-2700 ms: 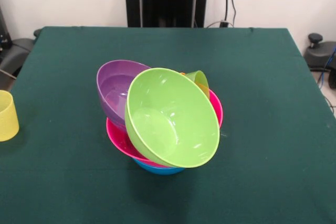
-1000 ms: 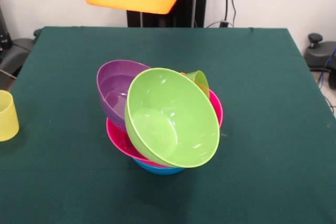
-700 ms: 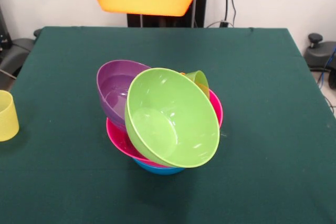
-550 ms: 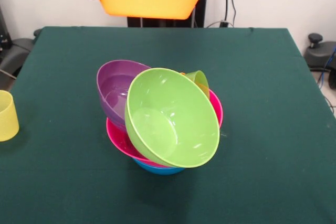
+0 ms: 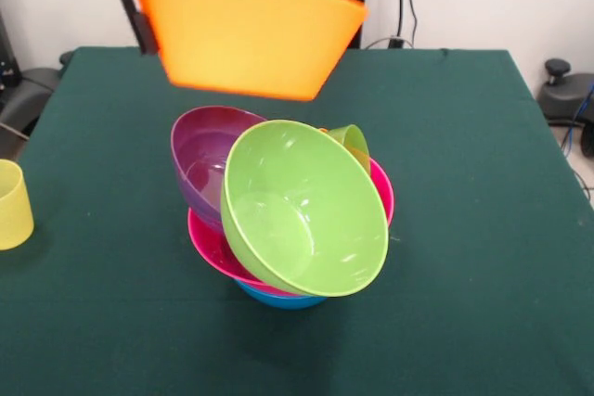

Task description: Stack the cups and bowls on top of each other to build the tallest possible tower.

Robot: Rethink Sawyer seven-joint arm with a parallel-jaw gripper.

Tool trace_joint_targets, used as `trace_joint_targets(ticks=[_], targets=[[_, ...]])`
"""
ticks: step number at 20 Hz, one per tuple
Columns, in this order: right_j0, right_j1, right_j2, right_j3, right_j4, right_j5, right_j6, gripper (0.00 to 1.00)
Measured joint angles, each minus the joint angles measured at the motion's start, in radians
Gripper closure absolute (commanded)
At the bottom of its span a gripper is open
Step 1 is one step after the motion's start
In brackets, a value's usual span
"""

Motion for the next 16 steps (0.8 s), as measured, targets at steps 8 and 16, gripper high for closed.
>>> trace_joint_targets(ticks=[8, 16], targets=[[-0.004, 0.057, 0.019, -0.009, 0.002, 0.077, 0.000, 1.00], [-0.015, 0.061, 0.039, -0.009, 0.002, 0.068, 0.000, 1.00]])
